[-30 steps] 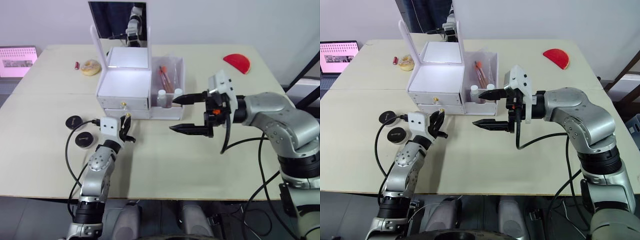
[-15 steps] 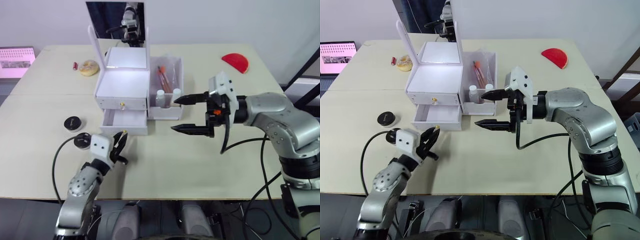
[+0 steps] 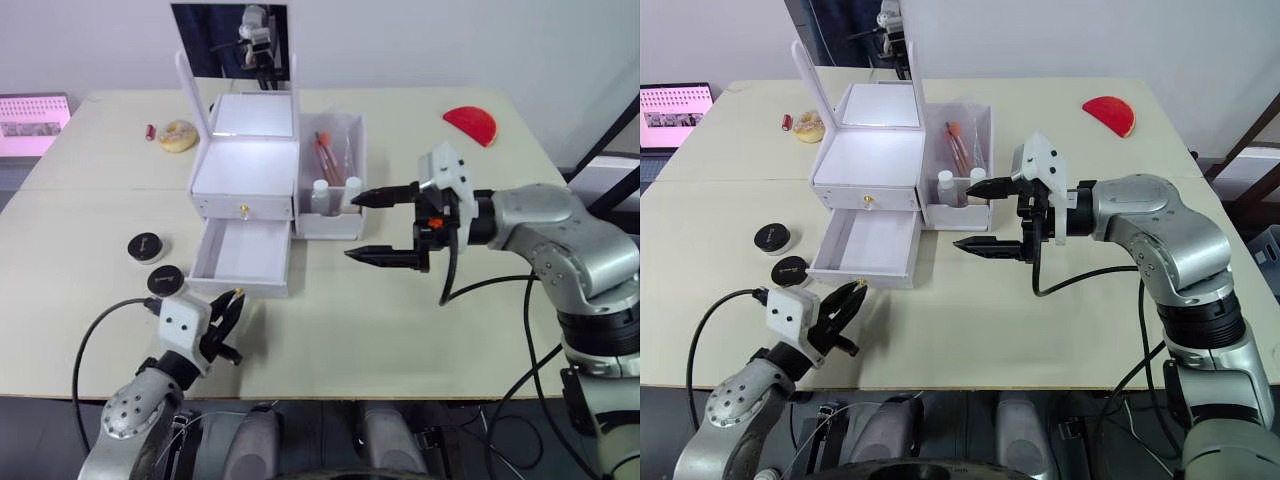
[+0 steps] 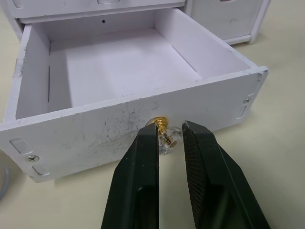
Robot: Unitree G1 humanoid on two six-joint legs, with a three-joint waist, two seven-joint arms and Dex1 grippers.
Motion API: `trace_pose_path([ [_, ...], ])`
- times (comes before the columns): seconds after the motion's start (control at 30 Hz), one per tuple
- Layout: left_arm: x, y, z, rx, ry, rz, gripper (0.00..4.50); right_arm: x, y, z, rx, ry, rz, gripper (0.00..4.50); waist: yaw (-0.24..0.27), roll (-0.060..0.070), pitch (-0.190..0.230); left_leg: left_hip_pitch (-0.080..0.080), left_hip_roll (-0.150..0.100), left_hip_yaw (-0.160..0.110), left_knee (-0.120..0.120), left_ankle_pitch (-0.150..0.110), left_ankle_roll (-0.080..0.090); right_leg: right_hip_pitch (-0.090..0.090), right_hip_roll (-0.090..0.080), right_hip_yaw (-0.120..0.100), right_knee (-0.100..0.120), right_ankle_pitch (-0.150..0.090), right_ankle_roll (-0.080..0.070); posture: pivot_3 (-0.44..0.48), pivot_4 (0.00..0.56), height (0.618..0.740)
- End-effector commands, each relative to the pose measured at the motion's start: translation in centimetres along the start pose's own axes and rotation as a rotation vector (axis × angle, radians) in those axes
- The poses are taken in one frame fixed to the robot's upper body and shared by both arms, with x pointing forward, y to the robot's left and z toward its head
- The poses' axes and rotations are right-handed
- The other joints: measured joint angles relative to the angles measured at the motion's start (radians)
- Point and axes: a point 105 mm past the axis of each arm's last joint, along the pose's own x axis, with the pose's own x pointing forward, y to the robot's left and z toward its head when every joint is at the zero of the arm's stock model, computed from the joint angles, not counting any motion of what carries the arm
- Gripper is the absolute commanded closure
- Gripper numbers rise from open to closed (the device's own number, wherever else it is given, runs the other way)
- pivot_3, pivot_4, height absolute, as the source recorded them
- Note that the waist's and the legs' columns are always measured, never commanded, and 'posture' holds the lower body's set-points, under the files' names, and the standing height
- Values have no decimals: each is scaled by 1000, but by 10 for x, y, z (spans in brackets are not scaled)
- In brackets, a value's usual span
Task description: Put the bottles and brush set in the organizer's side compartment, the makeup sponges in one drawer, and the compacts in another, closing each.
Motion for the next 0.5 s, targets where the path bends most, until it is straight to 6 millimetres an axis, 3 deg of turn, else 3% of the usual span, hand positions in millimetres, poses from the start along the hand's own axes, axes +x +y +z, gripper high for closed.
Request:
trace_pose_path([
  [0.03, -1, 6, 6, 16, -26, 22, 4213, 0, 0, 9, -45, -18, 2, 0, 0, 0, 0, 0, 0, 0, 0, 0, 0, 0, 0, 0, 0, 0, 0, 0, 150, 739],
  [0.23, -2, 4, 5, 12, -15, 25, 4213, 0, -1, 9, -44, -21, -4, 0, 0, 0, 0, 0, 0, 0, 0, 0, 0, 0, 0, 0, 0, 0, 0, 0, 150, 739],
  [0.27, -2, 4, 5, 12, -15, 25, 3434, 0, -1, 9, -44, -20, -5, 0, 0, 0, 0, 0, 0, 0, 0, 0, 0, 0, 0, 0, 0, 0, 0, 0, 150, 739],
  [0.33, -1, 3, 5, 6, -15, 16, 2881, 0, -1, 9, -43, -19, -7, 0, 1, 0, 0, 0, 0, 0, 0, 0, 0, 0, 0, 0, 0, 0, 0, 0, 150, 739],
  [0.5, -6, 6, 7, 12, -8, 17, 231, -2, -2, 8, -43, -16, -13, 0, 3, 0, 0, 0, 0, 0, 0, 0, 0, 0, 0, 0, 0, 0, 0, 0, 150, 739],
])
